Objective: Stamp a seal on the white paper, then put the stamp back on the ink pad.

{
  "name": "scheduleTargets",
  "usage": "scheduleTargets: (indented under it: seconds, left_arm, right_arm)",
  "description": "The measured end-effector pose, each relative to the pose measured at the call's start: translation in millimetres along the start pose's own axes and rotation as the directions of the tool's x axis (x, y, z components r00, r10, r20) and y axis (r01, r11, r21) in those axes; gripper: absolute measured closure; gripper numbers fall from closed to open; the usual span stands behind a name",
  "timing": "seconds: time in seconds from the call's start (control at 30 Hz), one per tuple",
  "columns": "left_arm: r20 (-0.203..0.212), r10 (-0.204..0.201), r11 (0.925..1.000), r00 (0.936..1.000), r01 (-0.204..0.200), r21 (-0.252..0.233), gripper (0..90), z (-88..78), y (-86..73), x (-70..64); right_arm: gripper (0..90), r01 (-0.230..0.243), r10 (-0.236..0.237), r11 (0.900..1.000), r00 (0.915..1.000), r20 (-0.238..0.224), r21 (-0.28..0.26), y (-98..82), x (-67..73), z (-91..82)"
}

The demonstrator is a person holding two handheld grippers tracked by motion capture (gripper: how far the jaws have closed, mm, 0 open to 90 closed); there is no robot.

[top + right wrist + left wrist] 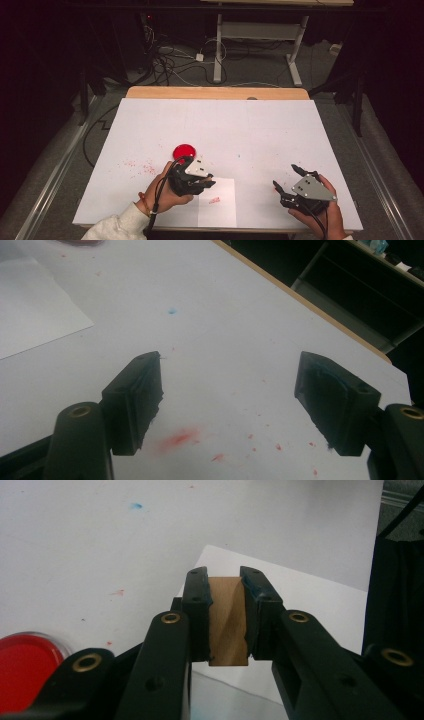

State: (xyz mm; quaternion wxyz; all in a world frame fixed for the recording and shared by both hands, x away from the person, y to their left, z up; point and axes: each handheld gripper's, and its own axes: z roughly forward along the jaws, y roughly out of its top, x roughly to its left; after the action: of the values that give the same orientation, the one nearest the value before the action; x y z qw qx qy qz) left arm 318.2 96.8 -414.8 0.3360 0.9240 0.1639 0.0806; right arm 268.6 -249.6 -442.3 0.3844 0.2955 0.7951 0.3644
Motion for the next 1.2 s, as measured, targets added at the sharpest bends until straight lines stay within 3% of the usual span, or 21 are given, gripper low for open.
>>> scheduleTargets:
  seconds: [0.77, 1.2]
  left_arm:
    - [-0.049, -0.083, 0.9958, 0.9953, 0.081, -0.041, 73.3, -20.4, -16.1, 25.1]
    - [-0.083, -0.11, 0.9931, 0.9905, 0.105, -0.051, 73.3, -28.8, -20.1, 34.3]
  right_arm:
    - [27.7, -0.003, 0.003, 1.0, 1.0, -0.002, 0.011, 0.3, -2.6, 5.3]
    - [27.6, -0.004, 0.004, 1.0, 1.0, -0.001, 0.006, 0.8, -2.3, 5.0]
